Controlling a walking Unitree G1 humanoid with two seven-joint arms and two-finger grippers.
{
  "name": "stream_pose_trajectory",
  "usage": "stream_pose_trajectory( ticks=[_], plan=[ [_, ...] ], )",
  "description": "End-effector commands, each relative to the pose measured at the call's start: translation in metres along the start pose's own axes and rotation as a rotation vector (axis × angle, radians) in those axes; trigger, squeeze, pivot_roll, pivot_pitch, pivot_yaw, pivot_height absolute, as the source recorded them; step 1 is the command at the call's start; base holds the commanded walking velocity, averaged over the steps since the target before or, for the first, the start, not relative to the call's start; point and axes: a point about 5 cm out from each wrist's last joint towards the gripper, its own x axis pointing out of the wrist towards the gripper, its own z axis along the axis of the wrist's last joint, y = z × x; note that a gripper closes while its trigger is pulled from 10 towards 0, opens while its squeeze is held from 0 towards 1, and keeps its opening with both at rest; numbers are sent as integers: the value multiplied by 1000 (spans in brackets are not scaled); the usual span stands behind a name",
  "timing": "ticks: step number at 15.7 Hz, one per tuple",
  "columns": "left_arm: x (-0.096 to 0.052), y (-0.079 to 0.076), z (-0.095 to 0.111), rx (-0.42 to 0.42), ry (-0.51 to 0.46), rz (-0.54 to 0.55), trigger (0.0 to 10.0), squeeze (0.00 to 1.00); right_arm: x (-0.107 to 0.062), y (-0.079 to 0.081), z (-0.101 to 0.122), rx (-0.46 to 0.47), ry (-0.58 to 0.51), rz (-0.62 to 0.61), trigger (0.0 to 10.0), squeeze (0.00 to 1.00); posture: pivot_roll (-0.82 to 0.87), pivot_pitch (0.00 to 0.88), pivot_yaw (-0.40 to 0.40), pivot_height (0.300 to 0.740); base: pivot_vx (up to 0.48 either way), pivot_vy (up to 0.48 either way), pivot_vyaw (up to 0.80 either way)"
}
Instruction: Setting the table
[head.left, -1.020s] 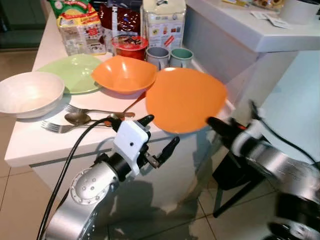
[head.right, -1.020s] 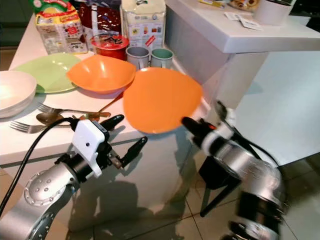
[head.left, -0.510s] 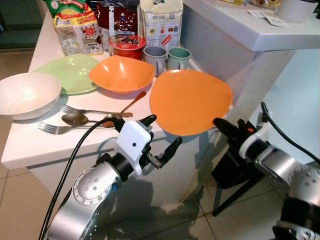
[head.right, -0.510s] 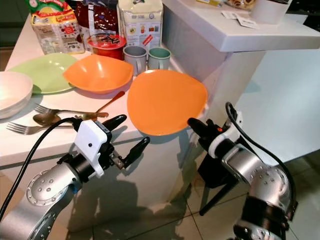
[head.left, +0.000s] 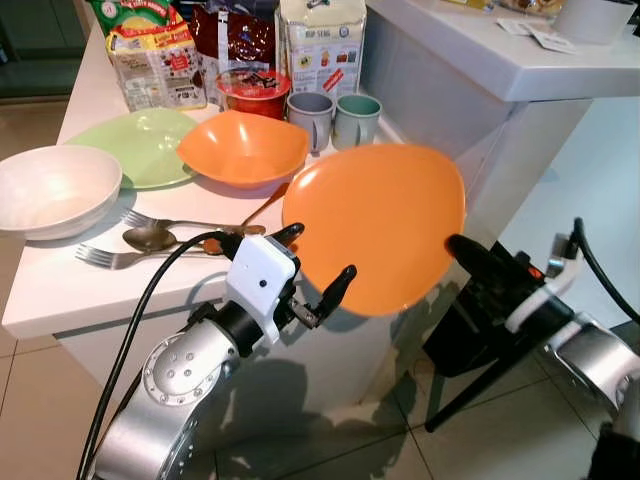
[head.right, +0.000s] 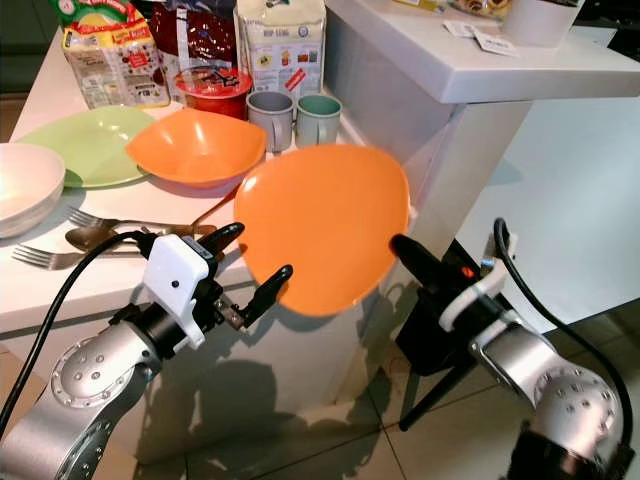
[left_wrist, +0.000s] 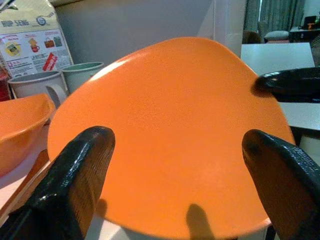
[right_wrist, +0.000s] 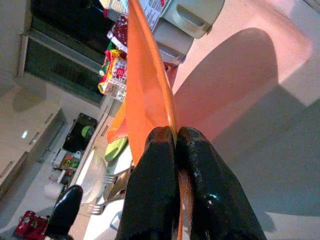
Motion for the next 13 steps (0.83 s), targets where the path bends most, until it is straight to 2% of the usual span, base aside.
stream_pose_trajectory(
  ticks=[1, 5, 8, 10, 11, 12, 13],
  plan=[
    [3, 1, 1, 8, -9, 6, 10000, 0, -5, 7, 9, -24, -54, 47, 0, 0, -38, 0, -86, 740, 0, 0, 0],
    [6, 2, 0, 13, -8, 23, 10000, 0, 4, 3, 7, 4, -99, 6, 0, 0, -44, 0, -80, 740, 0, 0, 0],
    [6, 6, 0, 16, -10, 55, 10000, 0, 12, 12, 12, 18, -118, 65, 0, 0, -38, 0, -84, 740, 0, 0, 0],
    [2, 24, -8, -8, 43, 199, 10000, 0, 9, 18, 15, 1, -108, 111, 0, 0, -35, 0, -86, 740, 0, 0, 0],
    [0, 41, -10, -135, 19, 337, 10000, 1000, 5, 18, 16, -5, -113, 117, 0, 0, -35, 0, -86, 740, 0, 0, 0],
    [-6, 55, -11, -292, -44, 419, 10000, 1000, 2, 20, 20, -11, -126, 134, 0, 0, -33, 0, -83, 740, 0, 0, 0],
    [-8, 58, -11, -319, -60, 432, 10000, 1000, 0, 21, 21, -12, -130, 142, 0, 0, -32, 0, -81, 740, 0, 0, 0]
  ],
)
